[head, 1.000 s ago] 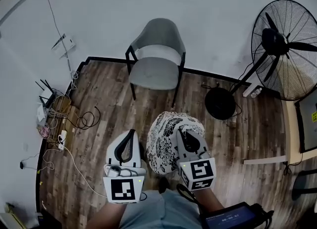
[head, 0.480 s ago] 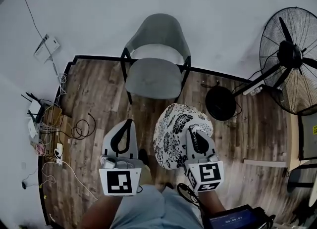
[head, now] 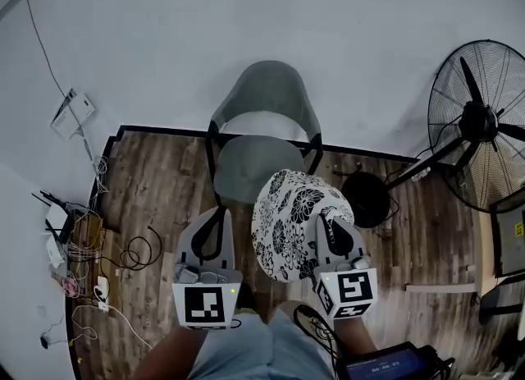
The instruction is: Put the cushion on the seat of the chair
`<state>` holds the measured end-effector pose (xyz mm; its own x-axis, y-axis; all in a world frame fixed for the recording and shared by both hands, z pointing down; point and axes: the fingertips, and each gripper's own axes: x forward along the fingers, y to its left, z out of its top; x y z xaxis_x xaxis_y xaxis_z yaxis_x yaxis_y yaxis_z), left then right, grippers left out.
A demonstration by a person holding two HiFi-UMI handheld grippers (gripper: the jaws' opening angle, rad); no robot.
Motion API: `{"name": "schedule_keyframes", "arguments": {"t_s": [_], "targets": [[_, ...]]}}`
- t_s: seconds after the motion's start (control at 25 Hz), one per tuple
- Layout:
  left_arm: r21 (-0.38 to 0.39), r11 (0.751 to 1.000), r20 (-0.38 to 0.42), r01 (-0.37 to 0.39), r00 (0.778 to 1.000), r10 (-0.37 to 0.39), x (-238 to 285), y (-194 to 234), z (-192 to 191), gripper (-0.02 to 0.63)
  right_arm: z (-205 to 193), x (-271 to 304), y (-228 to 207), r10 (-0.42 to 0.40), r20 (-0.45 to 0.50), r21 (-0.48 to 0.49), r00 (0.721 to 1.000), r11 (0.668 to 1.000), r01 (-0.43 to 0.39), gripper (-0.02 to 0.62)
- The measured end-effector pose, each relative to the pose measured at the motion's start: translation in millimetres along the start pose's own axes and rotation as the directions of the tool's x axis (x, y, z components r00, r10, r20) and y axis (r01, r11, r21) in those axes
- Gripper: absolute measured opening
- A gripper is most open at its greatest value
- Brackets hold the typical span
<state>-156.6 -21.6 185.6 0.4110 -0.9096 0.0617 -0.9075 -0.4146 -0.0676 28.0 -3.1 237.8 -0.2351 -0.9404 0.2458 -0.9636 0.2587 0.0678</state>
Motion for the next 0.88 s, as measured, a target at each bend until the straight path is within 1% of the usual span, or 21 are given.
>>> {"name": "schedule_keyframes", "arguments": {"t_s": [0.24, 0.44, 0.64, 0.76, 0.88], "targets": [[-0.017, 1.0, -0.005, -0.015, 1.0, 0.015, 14.2, 18.8, 3.5, 0.009, 19.0, 26.6, -1.8, 0.008, 0.022, -0.016, 1.0, 1.0, -0.007, 0.021], [-0.011, 1.0, -0.019, -0.023, 1.0, 0.023, 38.5, 23.7, 2.1, 0.009, 22.2, 54.1, -9.9, 0.037, 0.028, -0.012, 0.999, 0.999, -0.037, 0.021], [-0.011, 0.999, -0.03, -0.033, 0.999, 0.033, 80.9, 25.7, 1.1, 0.009, 19.6, 96.6, -14.0, 0.1, 0.008, 0.002, 0.995, 0.995, -0.1, 0.021], [-0.007, 0.999, -0.067, -0.036, 0.997, 0.035, 109.5, 28.7, -7.8, 0.009, 16.2, 127.0, -17.6, 0.144, -0.011, 0.001, 0.989, 0.99, -0.144, 0.021], [-0.03, 0.998, -0.104, -0.057, 0.993, 0.054, 136.6, 40.1, -21.9, 0.009, 12.4, 163.9, -19.8, 0.18, -0.023, -0.012, 0.983, 0.984, -0.18, 0.021]]}}
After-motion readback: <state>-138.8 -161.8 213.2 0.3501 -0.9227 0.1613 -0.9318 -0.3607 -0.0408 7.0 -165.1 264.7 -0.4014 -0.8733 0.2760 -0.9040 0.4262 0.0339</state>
